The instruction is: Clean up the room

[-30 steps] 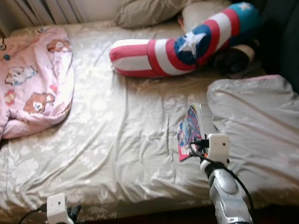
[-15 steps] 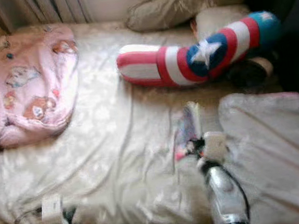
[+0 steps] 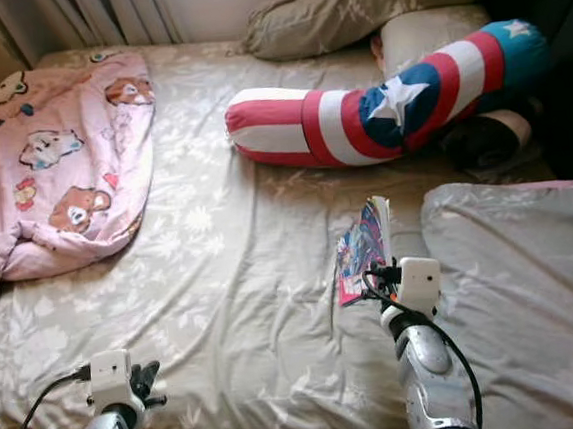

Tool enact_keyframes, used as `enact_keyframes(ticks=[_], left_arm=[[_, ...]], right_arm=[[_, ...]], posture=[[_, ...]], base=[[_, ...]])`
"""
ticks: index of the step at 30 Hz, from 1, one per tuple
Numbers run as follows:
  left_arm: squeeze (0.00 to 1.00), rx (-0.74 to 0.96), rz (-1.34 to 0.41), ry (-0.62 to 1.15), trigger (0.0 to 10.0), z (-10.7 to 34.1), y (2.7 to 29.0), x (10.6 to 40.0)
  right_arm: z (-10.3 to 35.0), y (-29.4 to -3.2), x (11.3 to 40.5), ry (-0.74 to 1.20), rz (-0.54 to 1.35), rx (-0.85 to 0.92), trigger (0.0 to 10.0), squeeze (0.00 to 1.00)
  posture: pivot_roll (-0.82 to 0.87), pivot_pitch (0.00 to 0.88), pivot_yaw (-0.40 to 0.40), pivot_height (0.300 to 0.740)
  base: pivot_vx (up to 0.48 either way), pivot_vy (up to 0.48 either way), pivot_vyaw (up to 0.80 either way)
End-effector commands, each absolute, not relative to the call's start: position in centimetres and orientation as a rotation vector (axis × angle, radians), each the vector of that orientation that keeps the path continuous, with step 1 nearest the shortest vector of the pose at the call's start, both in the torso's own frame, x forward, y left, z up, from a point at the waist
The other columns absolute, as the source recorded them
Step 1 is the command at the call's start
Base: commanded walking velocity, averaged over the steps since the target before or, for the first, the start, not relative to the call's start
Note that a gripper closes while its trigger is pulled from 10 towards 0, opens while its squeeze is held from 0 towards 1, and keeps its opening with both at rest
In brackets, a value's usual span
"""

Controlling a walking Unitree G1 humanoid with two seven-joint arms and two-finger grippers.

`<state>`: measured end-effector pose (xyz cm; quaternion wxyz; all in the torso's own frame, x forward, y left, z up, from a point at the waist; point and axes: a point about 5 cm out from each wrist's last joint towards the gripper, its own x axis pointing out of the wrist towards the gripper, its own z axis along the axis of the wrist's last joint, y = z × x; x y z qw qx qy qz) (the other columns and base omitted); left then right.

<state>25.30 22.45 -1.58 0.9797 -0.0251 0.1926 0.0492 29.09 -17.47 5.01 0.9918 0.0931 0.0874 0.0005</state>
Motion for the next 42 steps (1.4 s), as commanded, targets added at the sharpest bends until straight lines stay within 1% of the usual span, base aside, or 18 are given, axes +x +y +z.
enact_keyframes(ticks=[1, 7, 8, 13, 22, 26, 30, 32, 42], left_arm=[[0.00, -0.062, 0.119, 0.366, 10.0, -1.5, 23.0, 24.9], [0.00, -0.048, 0.138, 0.233, 10.0, 0.7, 24.0, 26.1], [0.00, -0.040, 0.129, 0.195, 10.0, 1.4, 24.0, 26.5], [0.00, -0.039, 0.104, 0.135, 10.0, 2.4, 23.5, 27.2], [0.00, -0.038, 0.088, 0.127, 10.0, 2.6, 22.9, 27.3], [0.00, -0.038, 0.085, 0.127, 10.0, 2.6, 22.8, 27.3], [0.00, -0.037, 0.088, 0.130, 10.0, 2.6, 22.8, 27.2], [0.00, -0.036, 0.092, 0.135, 10.0, 2.5, 22.8, 27.2], [0.00, -0.036, 0.095, 0.139, 10.0, 2.4, 22.7, 27.2]], right_arm=[[5.3, -17.5, 28.9, 0.142, 0.002, 0.199, 10.0, 0.00], [5.0, -17.4, 28.7, 0.151, 0.017, 0.195, 10.0, 0.00], [5.0, -17.3, 28.7, 0.146, 0.021, 0.203, 10.0, 0.00], [5.5, -16.7, 28.6, 0.117, 0.072, 0.241, 10.0, 0.00], [5.1, -16.4, 28.5, 0.153, 0.099, 0.204, 10.0, 0.00], [5.1, -16.4, 28.7, 0.159, 0.099, 0.176, 10.0, 0.00], [5.1, -16.5, 28.7, 0.155, 0.093, 0.183, 10.0, 0.00], [5.4, -16.8, 28.6, 0.115, 0.065, 0.216, 10.0, 0.00], [5.5, -16.9, 28.7, 0.117, 0.061, 0.214, 10.0, 0.00]], posture=[[-0.01, 0.152, 0.027, 0.740], [-0.01, 0.138, 0.035, 0.740], [-0.02, 0.135, 0.036, 0.740], [-0.02, 0.126, 0.036, 0.740], [-0.02, 0.129, 0.030, 0.740], [-0.02, 0.140, 0.027, 0.715], [-0.02, 0.145, 0.027, 0.690], [-0.02, 0.148, 0.025, 0.681], [-0.02, 0.162, 0.023, 0.681]], base=[[0.000, 0.000, 0.00], [0.000, 0.000, 0.00], [0.000, 0.000, 0.00], [0.000, 0.000, 0.00], [0.000, 0.000, 0.00], [0.000, 0.000, 0.00], [0.000, 0.000, 0.00], [0.000, 0.000, 0.00], [0.000, 0.000, 0.00]])
